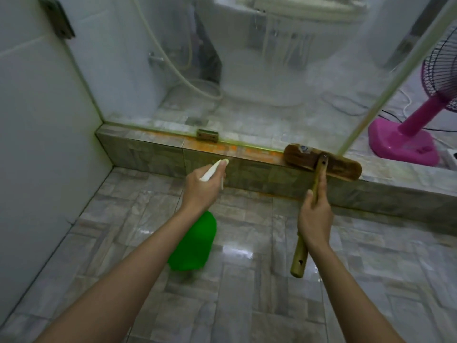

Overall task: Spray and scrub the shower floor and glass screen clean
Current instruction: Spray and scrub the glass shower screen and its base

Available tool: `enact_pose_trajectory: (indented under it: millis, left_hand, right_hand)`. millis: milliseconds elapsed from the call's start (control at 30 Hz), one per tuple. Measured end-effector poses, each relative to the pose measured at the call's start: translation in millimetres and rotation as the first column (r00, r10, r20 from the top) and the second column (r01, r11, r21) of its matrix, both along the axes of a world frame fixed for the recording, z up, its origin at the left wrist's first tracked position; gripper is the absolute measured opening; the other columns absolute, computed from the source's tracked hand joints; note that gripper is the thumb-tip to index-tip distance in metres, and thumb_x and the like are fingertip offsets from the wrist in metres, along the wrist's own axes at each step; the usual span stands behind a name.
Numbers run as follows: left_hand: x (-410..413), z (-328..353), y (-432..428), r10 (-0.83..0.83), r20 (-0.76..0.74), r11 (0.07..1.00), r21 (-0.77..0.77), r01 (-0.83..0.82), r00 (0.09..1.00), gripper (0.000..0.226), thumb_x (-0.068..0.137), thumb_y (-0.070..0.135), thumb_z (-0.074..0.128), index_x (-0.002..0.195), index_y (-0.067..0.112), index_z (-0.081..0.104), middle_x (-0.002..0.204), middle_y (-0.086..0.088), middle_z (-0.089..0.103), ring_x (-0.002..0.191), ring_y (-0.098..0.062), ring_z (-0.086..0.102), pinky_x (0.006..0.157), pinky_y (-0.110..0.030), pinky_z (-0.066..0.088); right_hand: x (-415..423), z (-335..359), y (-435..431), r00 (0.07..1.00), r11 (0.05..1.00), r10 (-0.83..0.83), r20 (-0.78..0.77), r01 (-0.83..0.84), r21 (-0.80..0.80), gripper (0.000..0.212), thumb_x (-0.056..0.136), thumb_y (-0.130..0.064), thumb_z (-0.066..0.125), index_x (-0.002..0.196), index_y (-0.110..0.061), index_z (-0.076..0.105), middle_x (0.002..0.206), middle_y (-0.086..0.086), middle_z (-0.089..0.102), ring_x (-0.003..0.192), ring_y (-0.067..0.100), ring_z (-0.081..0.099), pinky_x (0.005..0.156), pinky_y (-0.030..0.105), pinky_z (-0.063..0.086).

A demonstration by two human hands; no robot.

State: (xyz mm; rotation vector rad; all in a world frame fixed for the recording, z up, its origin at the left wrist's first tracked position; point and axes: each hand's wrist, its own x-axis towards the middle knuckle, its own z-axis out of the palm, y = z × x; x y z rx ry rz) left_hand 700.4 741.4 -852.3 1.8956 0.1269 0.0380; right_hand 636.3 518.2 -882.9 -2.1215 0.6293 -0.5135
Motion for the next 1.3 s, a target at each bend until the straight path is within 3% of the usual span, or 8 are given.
enact_pose_trajectory:
  millis: [167, 367, 500, 600, 667, 800, 1067, 1300]
  left_hand:
    - [19.7, 5.8, -29.2, 0.033, -0.055, 0.998, -0.052, -0.036, 0.998, 0.052, 0.099, 0.050, 0.057, 0.059, 0.017, 0.063, 0.060, -0.001, 0.062, 0.059, -0.018, 0.060, 0.056, -0.026, 0.045]
    - [19.7, 1.9, -45.6, -0.009, -0.081, 1.000, -0.018, 0.008, 0.997, 0.046, 0.099, 0.051, 0.057, 0.066, 0.022, 0.070, 0.068, 0.000, 0.070, 0.066, -0.019, 0.066, 0.063, -0.031, 0.052]
    - [16.5, 0.5, -45.6, 0.042, -0.085, 0.997, -0.066, -0.048, 0.995, 0.050, 0.097, 0.051, 0.060, 0.059, 0.019, 0.066, 0.063, -0.005, 0.067, 0.065, -0.022, 0.066, 0.064, -0.037, 0.054]
    - [14.4, 4.1, -40.9, 0.036, -0.064, 0.999, -0.036, -0.039, 0.997, 0.048, 0.098, 0.051, 0.058, 0.066, 0.018, 0.070, 0.069, -0.006, 0.072, 0.065, -0.020, 0.066, 0.059, -0.032, 0.051]
    - [14.4, 5.7, -36.1, 0.004, -0.041, 1.000, -0.008, -0.004, 0.999, 0.045, 0.100, 0.049, 0.057, 0.074, 0.017, 0.075, 0.079, -0.010, 0.076, 0.065, -0.022, 0.066, 0.060, -0.038, 0.055]
    - [14.1, 6.2, -29.1, -0.024, -0.016, 1.000, 0.006, 0.024, 1.000, 0.047, 0.101, 0.049, 0.054, 0.082, 0.012, 0.077, 0.086, -0.016, 0.076, 0.062, -0.023, 0.065, 0.053, -0.034, 0.051]
    - [16.7, 2.2, -13.1, 0.026, 0.016, 1.000, 0.004, -0.026, 1.000, 0.043, 0.101, 0.048, 0.055, 0.086, 0.014, 0.078, 0.085, -0.010, 0.077, 0.039, -0.003, 0.053, 0.040, -0.017, 0.042]
    - [12.2, -1.4, 2.0, 0.023, 0.045, 1.000, -0.012, -0.023, 0.999, 0.040, 0.101, 0.048, 0.056, 0.090, 0.016, 0.078, 0.086, -0.013, 0.077, 0.041, -0.001, 0.052, 0.044, -0.023, 0.043]
  right_hand:
    - [-4.1, 3.1, -10.6, 0.998, 0.997, 0.070, -0.003, -0.070, 0.024, 0.054, 0.105, -0.028, 0.033, 0.152, -0.045, 0.013, 0.060, 0.002, 0.041, 0.049, 0.016, 0.040, 0.045, 0.032, 0.040]
    - [35.3, 11.1, -32.0, 0.999, 0.986, -0.018, -0.050, 0.026, 0.163, 0.064, 0.103, -0.038, 0.037, 0.156, -0.020, 0.007, 0.087, 0.008, 0.064, 0.083, 0.029, 0.062, 0.079, 0.043, 0.051]
    - [40.1, 11.4, -35.8, 0.995, 0.938, -0.096, 0.008, 0.088, 0.335, 0.058, 0.100, -0.034, 0.049, 0.150, -0.015, 0.027, 0.064, 0.005, 0.062, 0.044, 0.014, 0.053, 0.047, 0.028, 0.044]
    - [35.1, 13.3, -31.9, 0.989, 0.884, -0.147, 0.019, 0.123, 0.452, 0.040, 0.096, -0.038, 0.056, 0.108, -0.001, 0.059, 0.058, 0.009, 0.064, 0.033, 0.012, 0.048, 0.037, 0.022, 0.038]
    - [41.4, 20.7, -29.6, 0.992, 0.789, -0.117, -0.052, 0.125, 0.602, 0.047, 0.095, -0.045, 0.055, 0.080, -0.002, 0.064, 0.050, 0.006, 0.057, 0.030, 0.011, 0.043, 0.037, 0.023, 0.038]
    - [66.7, 43.2, -38.8, 0.996, 0.382, 0.066, -0.067, 0.037, 0.924, 0.049, 0.096, -0.053, 0.048, 0.077, -0.009, 0.055, 0.043, -0.005, 0.035, 0.027, 0.005, 0.027, 0.029, 0.015, 0.025]
    - [110.0, 56.4, 24.7, 0.938, 0.491, 0.314, -0.149, -0.026, 0.871, 0.040, 0.102, -0.039, 0.042, 0.070, -0.016, 0.036, 0.035, -0.007, 0.026, 0.023, 0.007, 0.024, 0.030, 0.011, 0.022]
    - [79.9, 44.2, -20.9, 0.973, 0.775, -0.038, -0.227, 0.172, 0.608, 0.044, 0.099, -0.046, 0.046, 0.074, -0.010, 0.044, 0.056, 0.005, 0.045, 0.038, 0.016, 0.046, 0.035, 0.022, 0.036]
